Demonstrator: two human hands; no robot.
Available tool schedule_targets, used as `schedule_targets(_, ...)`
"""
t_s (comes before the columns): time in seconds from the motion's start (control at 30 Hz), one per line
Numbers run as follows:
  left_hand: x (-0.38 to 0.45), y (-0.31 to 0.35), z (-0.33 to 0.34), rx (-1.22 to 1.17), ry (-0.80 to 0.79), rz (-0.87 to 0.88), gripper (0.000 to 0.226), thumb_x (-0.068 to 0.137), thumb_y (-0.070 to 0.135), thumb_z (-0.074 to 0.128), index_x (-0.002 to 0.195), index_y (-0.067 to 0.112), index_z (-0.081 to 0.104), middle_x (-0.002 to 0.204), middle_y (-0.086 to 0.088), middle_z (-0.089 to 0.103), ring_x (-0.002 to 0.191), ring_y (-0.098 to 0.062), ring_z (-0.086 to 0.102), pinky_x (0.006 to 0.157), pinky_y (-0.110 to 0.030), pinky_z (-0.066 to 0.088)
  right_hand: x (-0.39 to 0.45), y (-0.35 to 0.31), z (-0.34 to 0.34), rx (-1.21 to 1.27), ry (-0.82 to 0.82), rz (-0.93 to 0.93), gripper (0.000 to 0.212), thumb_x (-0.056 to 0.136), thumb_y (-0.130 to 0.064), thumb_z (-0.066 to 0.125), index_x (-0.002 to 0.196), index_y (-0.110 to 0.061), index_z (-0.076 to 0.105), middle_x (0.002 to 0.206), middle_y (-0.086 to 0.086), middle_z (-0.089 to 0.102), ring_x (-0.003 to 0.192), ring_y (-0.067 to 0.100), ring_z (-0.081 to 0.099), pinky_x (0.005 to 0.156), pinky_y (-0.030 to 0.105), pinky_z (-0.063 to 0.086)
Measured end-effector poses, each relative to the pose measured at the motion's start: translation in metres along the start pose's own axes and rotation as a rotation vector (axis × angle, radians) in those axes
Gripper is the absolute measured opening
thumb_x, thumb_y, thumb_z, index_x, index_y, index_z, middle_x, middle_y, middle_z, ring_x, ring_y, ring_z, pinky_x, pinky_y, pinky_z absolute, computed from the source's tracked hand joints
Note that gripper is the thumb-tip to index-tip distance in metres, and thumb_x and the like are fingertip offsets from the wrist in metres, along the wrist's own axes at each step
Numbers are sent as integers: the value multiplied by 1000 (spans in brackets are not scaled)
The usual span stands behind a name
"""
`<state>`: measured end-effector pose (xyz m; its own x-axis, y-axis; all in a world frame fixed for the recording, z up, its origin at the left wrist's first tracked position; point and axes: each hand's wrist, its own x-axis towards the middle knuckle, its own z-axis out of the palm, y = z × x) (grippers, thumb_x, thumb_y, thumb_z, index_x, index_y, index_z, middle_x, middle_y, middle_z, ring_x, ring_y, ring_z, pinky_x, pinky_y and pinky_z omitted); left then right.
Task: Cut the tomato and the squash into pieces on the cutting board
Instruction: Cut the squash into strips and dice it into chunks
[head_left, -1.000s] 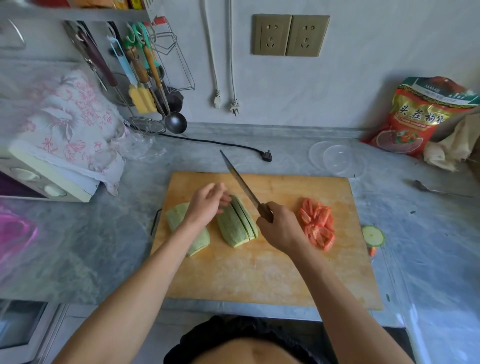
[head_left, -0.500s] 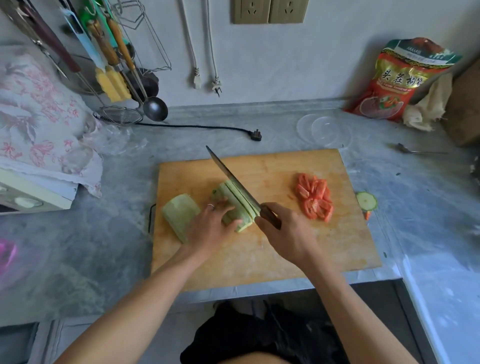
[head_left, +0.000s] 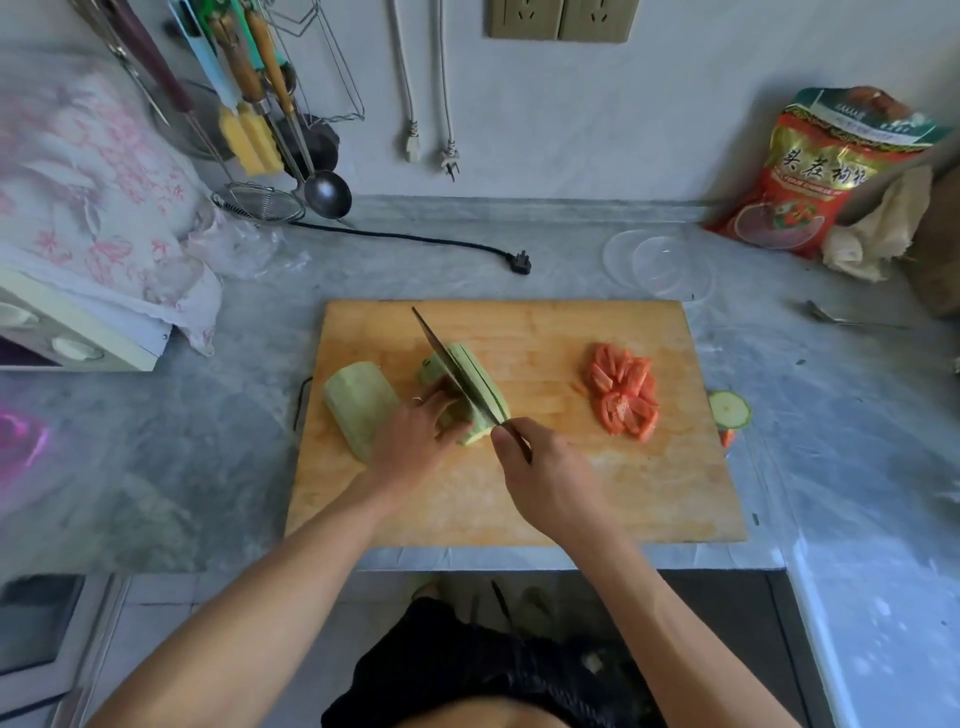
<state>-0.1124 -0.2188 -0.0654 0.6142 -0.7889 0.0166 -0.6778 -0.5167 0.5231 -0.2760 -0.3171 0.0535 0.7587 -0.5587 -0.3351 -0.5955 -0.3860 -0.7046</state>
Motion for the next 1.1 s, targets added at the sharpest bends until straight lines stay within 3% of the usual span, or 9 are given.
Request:
schedule_targets(0.2,1,8,-7,-8,-3,-10,51,87,54,51,115,16,70,132,-2,64,102,-27,67,67,-27,47,2,-6,2,-38,-124,79,34,101,-37,36,89,-10,53,78,11,62,62,27,60,51,35,48)
schedule_targets(0.27,2,11,-10,7,-17,-14,59,86,58,48,118,13,69,131,-4,64,103,-27,67,65,-26,43,-1,-15,4,-1,-91,2,29,98,-21,34,74,-7,42,65,11,48,47,26,45,41,29,33)
schedule_targets(0.33,4,14,-12,36,-38,-28,46,90,49,58,120,15,67,134,-2,62,107,-27,65,64,-26,41,8,-16,3,111,-202,20,23,86,-4,30,64,-8,36,52,7,30,38,18,19,39,23,15)
schedule_targets(0.37,5,14,-12,45,-37,-24,38,92,42,61,119,16,67,134,-1,62,108,-26,64,64,-26,40,10,-13,3,36,-94,-72,23,83,-2,29,63,-8,38,50,8,31,39,17,17,39,23,15)
schedule_targets(0.43,6,15,-15,55,-39,-12,31,93,40,63,117,21,67,130,4,63,106,-22,63,62,-25,38,14,-21,-4,4,-109,-18,30,98,-13,28,72,-9,41,57,10,38,46,25,32,42,29,24)
schedule_targets(0.5,7,13,-16,59,-32,20,29,93,41,64,116,24,67,129,7,63,105,-19,63,63,-24,38,15,-13,-11,-25,-107,57,46,106,-41,26,76,-11,45,66,8,47,59,26,48,49,30,36)
schedule_targets(0.63,9,5,-16,76,-20,43,33,90,41,67,119,24,68,134,5,61,109,-21,63,67,-25,44,7,-20,-16,-55,-127,51,42,108,-36,23,93,-8,49,93,21,60,84,41,61,69,50,55)
schedule_targets(0.83,11,-5,-14,57,-51,73,37,86,42,72,117,22,71,138,1,58,113,-24,62,79,-35,56,20,-6,-7,-169,-124,62,52,103,-53,26,82,-12,49,75,7,56,58,22,53,44,33,46)
schedule_targets(1.1,12,-7,-10,31,-17,82,33,82,34,78,110,16,75,130,-5,64,107,-27,66,77,-36,56,24,0,0,-185,-119,49,46,104,-49,30,70,-19,36,66,5,48,50,19,42,44,29,25)
